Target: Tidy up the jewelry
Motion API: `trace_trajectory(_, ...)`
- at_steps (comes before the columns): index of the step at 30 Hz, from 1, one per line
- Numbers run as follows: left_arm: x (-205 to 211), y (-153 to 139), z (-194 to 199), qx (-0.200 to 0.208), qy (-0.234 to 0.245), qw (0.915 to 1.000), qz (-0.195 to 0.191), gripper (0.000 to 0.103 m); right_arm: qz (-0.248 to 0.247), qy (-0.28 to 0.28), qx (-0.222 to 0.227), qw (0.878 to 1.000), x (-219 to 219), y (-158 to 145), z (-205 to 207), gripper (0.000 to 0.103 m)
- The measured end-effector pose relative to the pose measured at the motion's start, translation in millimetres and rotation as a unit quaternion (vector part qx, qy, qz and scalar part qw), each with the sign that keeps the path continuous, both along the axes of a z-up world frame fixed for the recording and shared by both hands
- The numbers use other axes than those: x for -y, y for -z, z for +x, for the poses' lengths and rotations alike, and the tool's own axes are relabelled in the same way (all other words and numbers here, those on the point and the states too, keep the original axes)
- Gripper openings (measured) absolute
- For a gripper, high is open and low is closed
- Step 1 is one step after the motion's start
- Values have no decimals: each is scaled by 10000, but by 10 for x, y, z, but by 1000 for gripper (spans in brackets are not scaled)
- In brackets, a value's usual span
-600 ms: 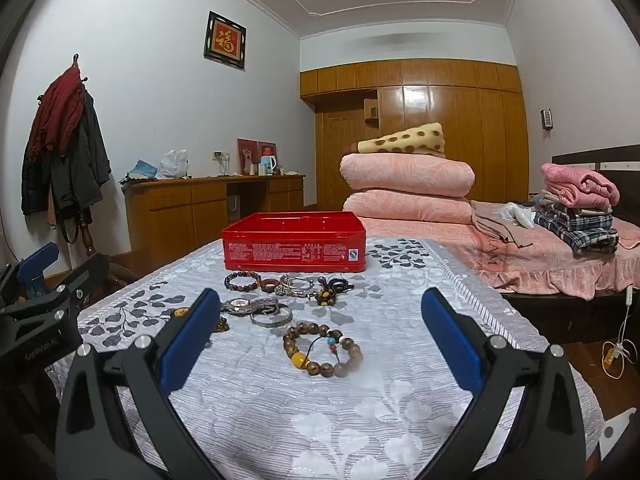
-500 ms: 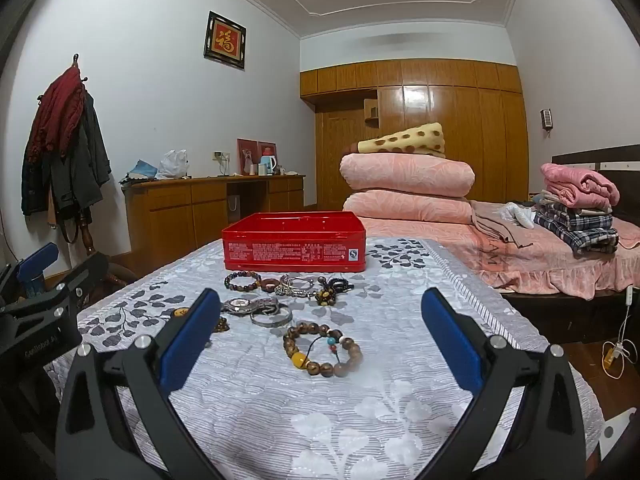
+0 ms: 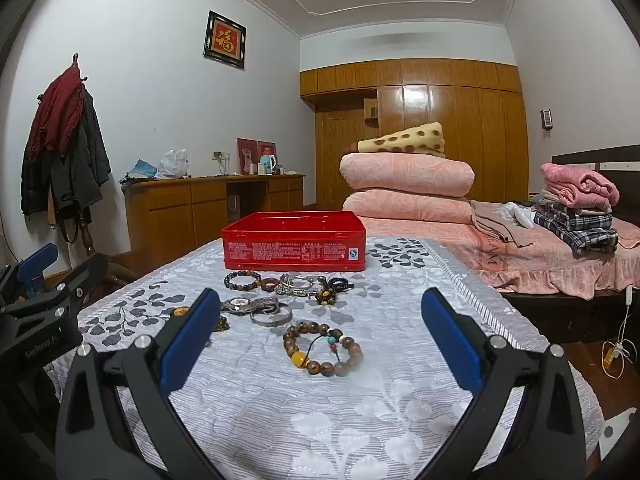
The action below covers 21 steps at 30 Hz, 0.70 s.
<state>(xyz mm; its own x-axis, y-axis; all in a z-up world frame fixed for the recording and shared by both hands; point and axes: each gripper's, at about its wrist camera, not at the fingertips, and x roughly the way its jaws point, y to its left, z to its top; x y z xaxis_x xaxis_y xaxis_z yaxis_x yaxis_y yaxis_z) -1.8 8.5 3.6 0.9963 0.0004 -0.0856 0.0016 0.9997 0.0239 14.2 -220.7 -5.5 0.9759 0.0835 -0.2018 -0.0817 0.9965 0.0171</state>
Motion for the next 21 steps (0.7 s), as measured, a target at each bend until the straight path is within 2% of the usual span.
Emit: trace_trajectory(21,14,4,10,-1,-14,10000,0,97,-2,2,-2,10000,6,-9,-3,97)
